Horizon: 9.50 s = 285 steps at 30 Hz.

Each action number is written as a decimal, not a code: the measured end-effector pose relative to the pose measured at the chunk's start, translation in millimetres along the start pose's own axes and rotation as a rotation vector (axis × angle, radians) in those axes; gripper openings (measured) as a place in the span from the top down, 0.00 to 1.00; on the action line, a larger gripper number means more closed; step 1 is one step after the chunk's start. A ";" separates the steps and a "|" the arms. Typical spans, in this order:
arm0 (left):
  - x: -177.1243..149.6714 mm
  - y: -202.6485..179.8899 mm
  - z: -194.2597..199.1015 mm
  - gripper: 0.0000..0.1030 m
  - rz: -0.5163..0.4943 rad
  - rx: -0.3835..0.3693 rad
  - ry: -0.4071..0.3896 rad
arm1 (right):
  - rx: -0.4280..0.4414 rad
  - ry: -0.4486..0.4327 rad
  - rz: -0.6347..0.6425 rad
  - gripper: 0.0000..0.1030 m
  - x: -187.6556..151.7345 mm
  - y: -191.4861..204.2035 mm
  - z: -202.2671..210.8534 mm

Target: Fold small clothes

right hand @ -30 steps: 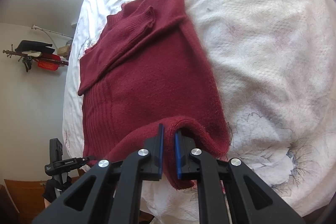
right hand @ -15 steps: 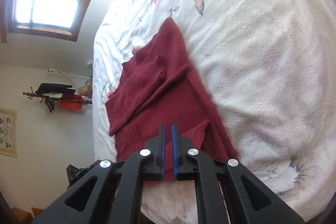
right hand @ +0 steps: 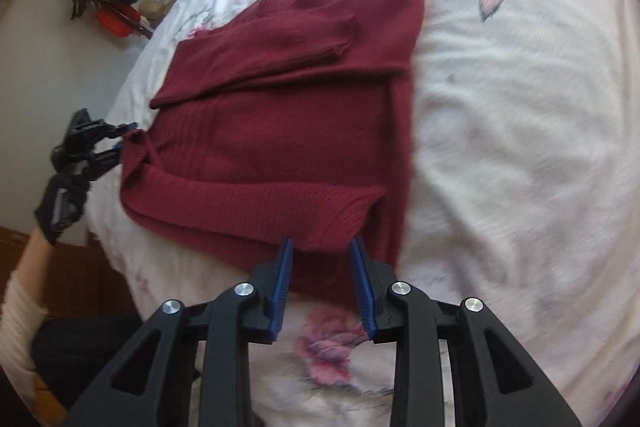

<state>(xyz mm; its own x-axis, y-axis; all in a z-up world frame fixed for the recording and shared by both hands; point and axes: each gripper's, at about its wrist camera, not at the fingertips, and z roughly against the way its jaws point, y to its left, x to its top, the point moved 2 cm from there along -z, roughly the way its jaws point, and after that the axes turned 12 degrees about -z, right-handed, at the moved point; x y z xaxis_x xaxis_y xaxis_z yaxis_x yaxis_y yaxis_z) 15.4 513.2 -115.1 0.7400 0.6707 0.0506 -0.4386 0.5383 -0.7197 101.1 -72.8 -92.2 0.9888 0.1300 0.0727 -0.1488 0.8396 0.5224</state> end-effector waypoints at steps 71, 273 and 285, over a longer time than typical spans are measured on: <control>-3.5 -93.7 -64.6 0.48 -0.943 0.368 0.090 | -0.182 -0.100 0.085 0.41 74.5 -2.2 -47.0; -17.7 -290.7 -206.3 0.13 -0.802 -0.064 0.178 | -0.050 -0.247 -0.332 0.73 151.3 -12.6 -6.7; -37.5 -303.9 -284.0 0.68 -0.744 0.065 0.320 | -0.079 -0.241 -0.331 0.73 153.5 -34.1 -13.3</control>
<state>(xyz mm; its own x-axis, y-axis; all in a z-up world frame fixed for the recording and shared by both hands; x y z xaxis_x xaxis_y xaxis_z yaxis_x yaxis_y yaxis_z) 265.6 179.5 -95.0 0.9552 -0.0475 0.2921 0.2040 0.8206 -0.5338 257.9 -74.4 -110.1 0.9553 -0.2730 0.1134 0.1866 0.8545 0.4848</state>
